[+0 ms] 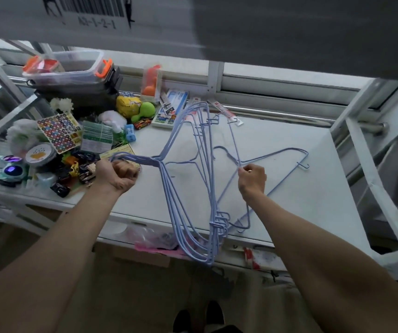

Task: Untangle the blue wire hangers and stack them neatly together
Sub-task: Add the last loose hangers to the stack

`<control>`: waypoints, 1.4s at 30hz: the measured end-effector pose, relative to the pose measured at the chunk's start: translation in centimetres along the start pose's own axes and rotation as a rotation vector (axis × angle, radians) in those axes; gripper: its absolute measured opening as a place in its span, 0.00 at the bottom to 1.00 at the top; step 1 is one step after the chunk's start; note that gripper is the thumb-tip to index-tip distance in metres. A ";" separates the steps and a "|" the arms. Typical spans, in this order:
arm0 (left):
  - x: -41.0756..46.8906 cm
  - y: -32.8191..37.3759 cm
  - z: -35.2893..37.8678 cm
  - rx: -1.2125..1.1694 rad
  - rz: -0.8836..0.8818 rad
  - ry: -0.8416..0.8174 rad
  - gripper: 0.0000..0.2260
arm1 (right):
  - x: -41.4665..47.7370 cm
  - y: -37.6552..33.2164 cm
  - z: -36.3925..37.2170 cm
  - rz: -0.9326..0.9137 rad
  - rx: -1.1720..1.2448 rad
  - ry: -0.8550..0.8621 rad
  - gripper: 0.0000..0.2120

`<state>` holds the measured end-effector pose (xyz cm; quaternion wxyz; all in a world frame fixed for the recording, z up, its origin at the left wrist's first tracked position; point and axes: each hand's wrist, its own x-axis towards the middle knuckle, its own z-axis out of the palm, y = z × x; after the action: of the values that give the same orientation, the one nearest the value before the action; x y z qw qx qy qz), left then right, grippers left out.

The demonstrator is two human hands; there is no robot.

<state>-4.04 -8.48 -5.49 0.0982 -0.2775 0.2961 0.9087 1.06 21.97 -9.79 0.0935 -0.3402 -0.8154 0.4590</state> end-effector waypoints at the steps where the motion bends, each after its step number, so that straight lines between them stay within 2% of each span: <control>1: 0.1 -0.4 0.4 0.011 0.008 -0.002 0.22 | 0.2 0.3 -0.7 -0.007 -0.014 0.028 0.13; 4: 0.6 -1.6 1.0 -0.001 -0.005 -0.004 0.25 | 0.7 1.0 -2.9 -0.030 -0.032 0.099 0.11; 8: 1.1 -3.2 1.7 0.008 -0.036 -0.052 0.22 | 1.6 2.1 -5.9 -0.034 -0.064 0.196 0.10; 11: 1.2 -4.4 1.9 0.006 -0.050 -0.051 0.28 | 2.1 2.8 -7.7 -0.008 -0.059 0.269 0.10; 22: 1.7 -6.3 1.7 0.050 -0.084 -0.038 0.27 | 3.5 4.3 -10.8 0.103 0.031 0.483 0.11; 30: 1.8 -6.0 2.1 0.102 -0.046 0.137 0.28 | 4.4 3.6 -12.1 0.164 0.179 0.613 0.08; 34: 1.8 -6.1 2.3 0.150 -0.062 0.193 0.22 | 4.7 3.3 -11.3 0.226 0.333 0.561 0.08; 42: 1.3 -6.1 2.0 0.151 -0.086 0.201 0.17 | 3.7 1.7 -6.1 0.160 0.332 0.190 0.12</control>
<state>-3.89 -2.33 -7.85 0.1274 -0.3715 0.3596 0.8464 1.95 29.08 -8.32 0.1880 -0.4257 -0.6864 0.5589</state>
